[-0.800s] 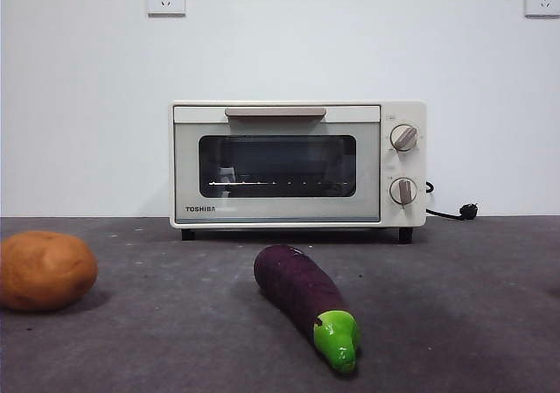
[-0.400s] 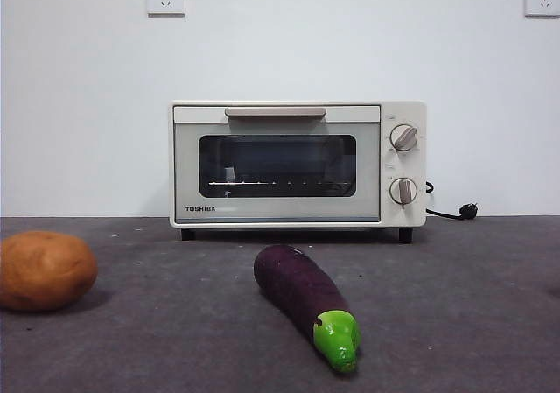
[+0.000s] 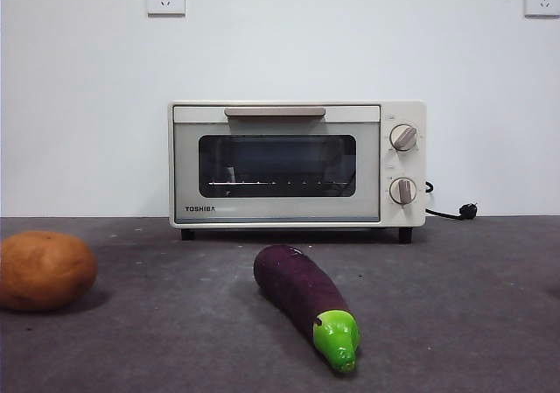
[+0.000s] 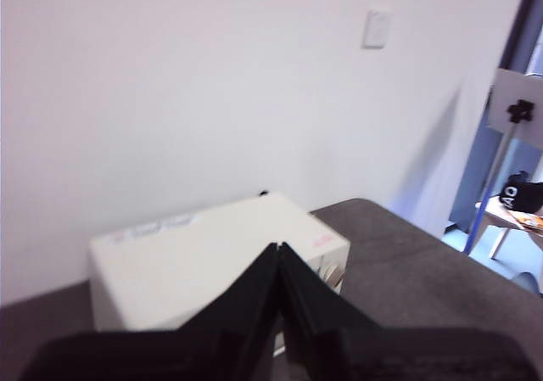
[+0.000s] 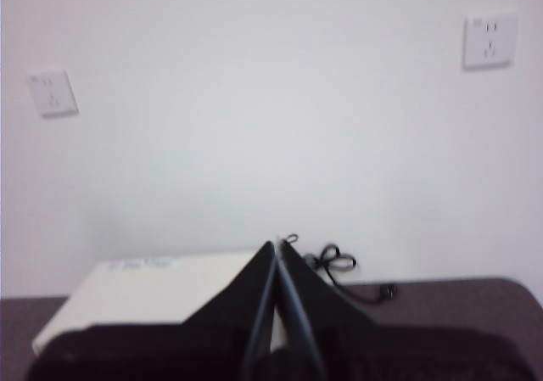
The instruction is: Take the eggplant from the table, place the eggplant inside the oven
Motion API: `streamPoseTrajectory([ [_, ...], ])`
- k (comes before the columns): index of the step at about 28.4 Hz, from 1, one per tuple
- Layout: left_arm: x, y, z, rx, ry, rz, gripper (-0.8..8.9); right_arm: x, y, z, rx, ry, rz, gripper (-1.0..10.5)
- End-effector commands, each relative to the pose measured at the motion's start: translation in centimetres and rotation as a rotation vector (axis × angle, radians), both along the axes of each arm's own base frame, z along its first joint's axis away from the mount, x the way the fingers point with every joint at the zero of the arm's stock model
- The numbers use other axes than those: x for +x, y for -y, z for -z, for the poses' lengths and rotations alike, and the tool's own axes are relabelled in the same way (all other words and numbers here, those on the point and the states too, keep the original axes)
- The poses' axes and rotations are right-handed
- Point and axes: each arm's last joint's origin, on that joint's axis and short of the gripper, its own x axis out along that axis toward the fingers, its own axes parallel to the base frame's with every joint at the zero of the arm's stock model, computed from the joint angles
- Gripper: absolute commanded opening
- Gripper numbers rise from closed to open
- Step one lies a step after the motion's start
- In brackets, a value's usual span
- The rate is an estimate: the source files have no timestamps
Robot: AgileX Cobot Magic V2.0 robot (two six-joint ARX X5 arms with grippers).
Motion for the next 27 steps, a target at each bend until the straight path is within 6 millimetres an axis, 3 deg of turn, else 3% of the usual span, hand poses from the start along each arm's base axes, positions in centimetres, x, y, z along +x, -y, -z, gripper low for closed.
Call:
streamPoseTrajectory([
  [1,-0.5,0.2,-2.1,0.02,0.06,0.023,-0.05,0.1,0.0,-1.4,-0.006,0.0,-0.005,-0.1],
  [8,-0.3,0.7,-4.4,0.032,0.086,0.06,-0.05,0.1,-0.2,-3.2,-0.001,-0.042,-0.061,-0.1],
  [19,1.2,1.1,-3.8,0.053,0.038,0.068,-0.05,-0.7,-0.5,-4.1,0.028,-0.025,-0.178,0.1],
  [21,1.4,1.2,-3.7,0.057,0.034,0.069,-0.05,-0.9,-0.5,-4.2,0.027,-0.015,-0.201,1.1],
  [25,2.1,1.4,-3.5,0.064,0.02,0.07,-0.05,-1.2,-0.6,-4.5,0.062,-0.008,-0.239,4.9],
  [27,2.5,1.5,-3.4,0.066,0.011,0.073,-0.05,-1.3,-0.6,-4.5,0.084,-0.013,-0.24,6.1],
])
